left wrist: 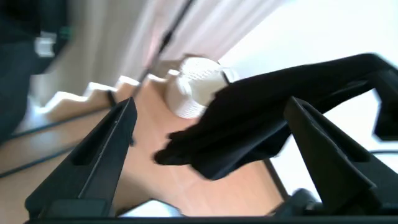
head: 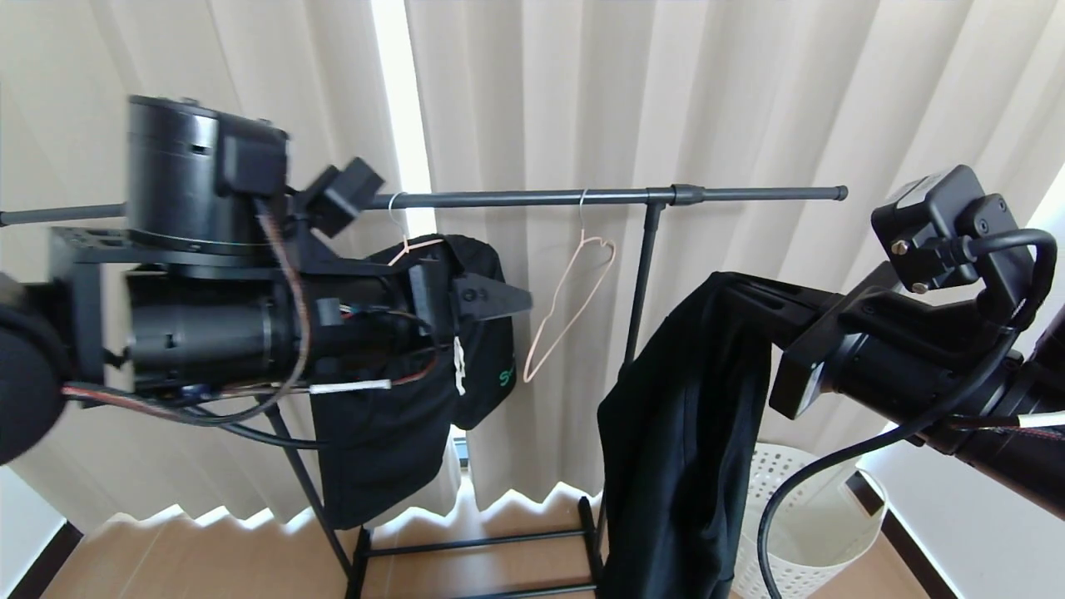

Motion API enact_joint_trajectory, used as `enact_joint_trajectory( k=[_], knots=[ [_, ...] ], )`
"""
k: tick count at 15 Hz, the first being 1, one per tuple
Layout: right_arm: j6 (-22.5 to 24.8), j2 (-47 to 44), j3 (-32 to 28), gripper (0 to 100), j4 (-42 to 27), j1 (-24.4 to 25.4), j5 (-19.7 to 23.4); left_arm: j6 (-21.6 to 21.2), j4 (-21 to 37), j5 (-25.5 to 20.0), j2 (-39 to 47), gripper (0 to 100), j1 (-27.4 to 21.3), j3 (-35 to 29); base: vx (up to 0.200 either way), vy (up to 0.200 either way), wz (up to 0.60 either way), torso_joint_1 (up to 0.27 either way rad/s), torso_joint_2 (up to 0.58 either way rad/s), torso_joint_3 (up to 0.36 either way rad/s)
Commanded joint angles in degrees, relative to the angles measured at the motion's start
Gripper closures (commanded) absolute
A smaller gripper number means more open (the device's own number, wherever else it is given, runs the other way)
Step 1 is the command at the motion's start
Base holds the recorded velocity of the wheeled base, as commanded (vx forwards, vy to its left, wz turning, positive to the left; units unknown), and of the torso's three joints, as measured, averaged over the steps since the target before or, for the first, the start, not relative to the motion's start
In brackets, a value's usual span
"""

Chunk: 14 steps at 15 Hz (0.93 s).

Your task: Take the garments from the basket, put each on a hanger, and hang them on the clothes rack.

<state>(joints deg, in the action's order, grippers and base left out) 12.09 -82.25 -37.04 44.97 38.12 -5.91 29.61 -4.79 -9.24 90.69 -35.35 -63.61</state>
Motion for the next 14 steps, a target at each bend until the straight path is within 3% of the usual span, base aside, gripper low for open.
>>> enact_joint_trajectory(
  k=[1, 4, 9, 14],
  knots=[
    [0.04, -1.07, -0.23, 100, 0.03, 0.02, -0.86, 1.41, -0.22, 0.19, 7.93, 0, -4.46, -1.52, 0.0, 0.0, 0.0, 0.0, 0.0, 0.0],
    [-0.05, -4.76, -3.04, 100, 0.38, -0.06, -6.74, 5.37, -3.73, 0.19, 8.02, 0, -5.25, 3.32, 0.0, 0.0, 0.0, 0.0, 0.0, 0.0],
    [-0.32, -8.8, -5.59, 100, 0.82, 0.02, -13.07, 6.16, -6.81, -0.08, 8.63, 0, -8.15, 6.31, 0.0, 0.0, 0.0, 0.0, 0.0, 0.0],
    [-2.6, -8.98, -7.61, 100, 0.38, 1.52, -13.51, 5.98, -8.74, 0.36, 12.59, 0, -10.7, 7.01, 0.0, 0.0, 0.0, 0.0, 0.0, 0.0]
  ],
)
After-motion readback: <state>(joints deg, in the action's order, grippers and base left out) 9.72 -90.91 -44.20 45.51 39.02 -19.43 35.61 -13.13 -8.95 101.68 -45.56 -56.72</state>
